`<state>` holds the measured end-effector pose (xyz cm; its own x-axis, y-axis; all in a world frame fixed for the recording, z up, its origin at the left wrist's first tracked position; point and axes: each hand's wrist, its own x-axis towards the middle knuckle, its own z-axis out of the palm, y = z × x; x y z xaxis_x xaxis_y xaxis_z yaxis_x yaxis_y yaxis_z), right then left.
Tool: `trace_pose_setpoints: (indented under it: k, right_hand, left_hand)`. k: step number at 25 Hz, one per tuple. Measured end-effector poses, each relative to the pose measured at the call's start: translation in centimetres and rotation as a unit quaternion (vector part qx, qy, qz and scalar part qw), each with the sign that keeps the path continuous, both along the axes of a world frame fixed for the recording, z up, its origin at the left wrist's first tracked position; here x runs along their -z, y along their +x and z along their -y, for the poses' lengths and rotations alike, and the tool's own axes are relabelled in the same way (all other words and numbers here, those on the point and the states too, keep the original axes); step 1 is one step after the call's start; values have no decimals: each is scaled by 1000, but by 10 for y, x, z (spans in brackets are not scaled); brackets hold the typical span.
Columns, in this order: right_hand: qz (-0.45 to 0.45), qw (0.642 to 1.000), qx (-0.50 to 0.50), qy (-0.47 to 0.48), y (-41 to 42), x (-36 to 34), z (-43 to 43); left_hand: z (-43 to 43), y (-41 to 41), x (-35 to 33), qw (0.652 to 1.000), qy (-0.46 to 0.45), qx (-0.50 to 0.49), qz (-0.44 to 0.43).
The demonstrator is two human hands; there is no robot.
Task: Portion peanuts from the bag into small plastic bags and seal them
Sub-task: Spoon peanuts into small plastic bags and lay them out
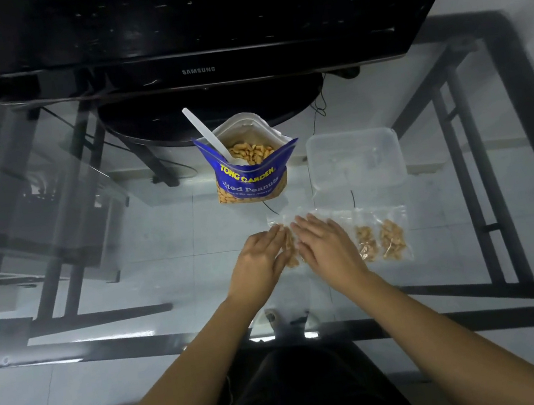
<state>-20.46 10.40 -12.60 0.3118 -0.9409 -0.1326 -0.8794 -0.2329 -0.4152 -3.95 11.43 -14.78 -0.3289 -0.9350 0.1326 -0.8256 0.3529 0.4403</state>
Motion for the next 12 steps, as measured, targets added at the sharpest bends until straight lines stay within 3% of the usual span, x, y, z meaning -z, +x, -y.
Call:
trace_pose_setpoints:
  k: [5,10,12]
  right_hand:
    - [-19,997,-43,55,-2,7,-3]
    - [-35,988,-114,96,-20,2,4]
    - [-23,990,-121,73,-20,-5,3]
  left_hand:
    - [-4,0,10,988,-10,-14,151]
    - [-4,3,6,987,4,-3,158]
    - [-5,3,-3,994,15,-20,106]
